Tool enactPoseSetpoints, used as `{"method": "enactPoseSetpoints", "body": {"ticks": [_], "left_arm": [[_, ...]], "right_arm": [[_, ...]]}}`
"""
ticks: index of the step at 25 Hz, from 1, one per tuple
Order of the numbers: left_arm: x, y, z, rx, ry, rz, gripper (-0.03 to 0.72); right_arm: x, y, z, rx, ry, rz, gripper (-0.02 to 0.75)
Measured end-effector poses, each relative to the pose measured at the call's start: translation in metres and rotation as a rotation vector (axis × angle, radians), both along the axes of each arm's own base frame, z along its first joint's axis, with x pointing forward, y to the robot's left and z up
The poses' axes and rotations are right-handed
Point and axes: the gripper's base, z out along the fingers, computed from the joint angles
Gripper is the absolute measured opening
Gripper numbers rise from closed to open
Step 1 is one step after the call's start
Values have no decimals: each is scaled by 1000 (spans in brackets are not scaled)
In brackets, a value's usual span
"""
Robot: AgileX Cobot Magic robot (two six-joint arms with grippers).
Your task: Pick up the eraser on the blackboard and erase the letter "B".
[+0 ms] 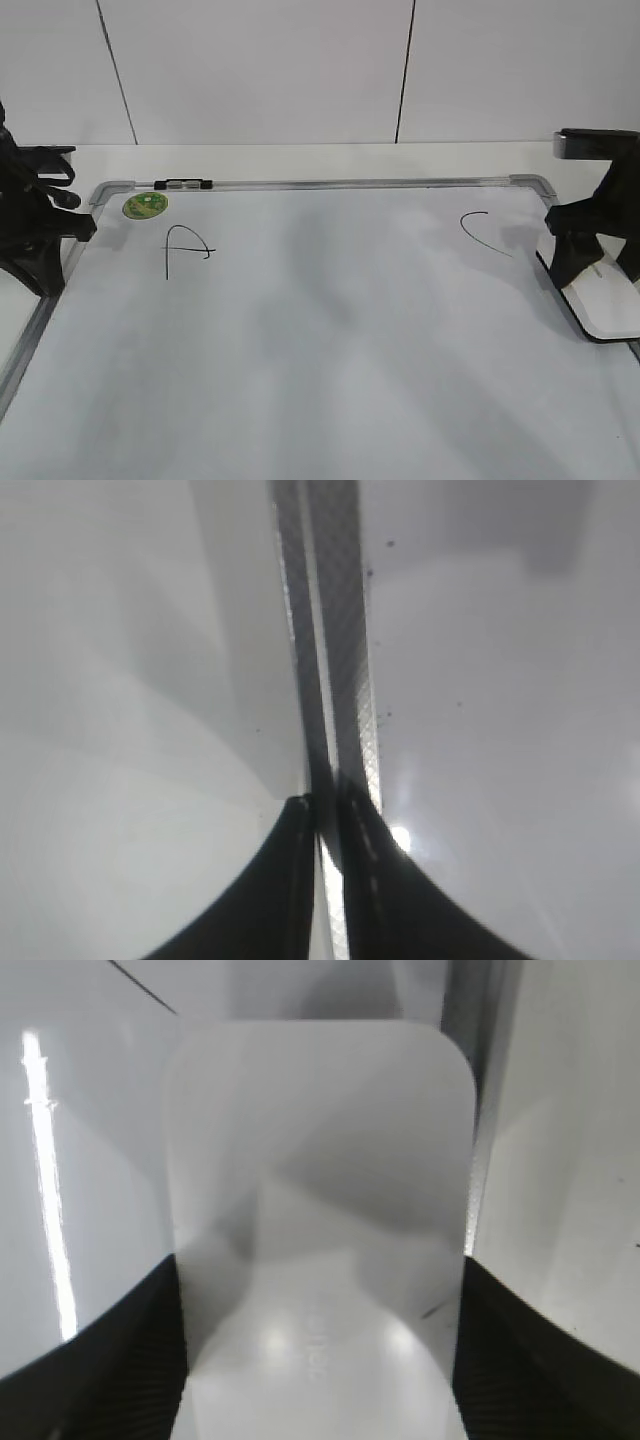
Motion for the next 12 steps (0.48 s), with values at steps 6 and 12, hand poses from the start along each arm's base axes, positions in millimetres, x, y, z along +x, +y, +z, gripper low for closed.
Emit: {"method": "enactPoseSetpoints", "body": {"ticks": [6, 12], "left_arm": [[0, 0, 0, 0, 2, 0, 40], [0, 0, 0, 0, 2, 0, 41]], "right_arm": [[2, 0, -10, 0, 27, 0, 540], [2, 0, -11, 0, 32, 0, 540]]}}
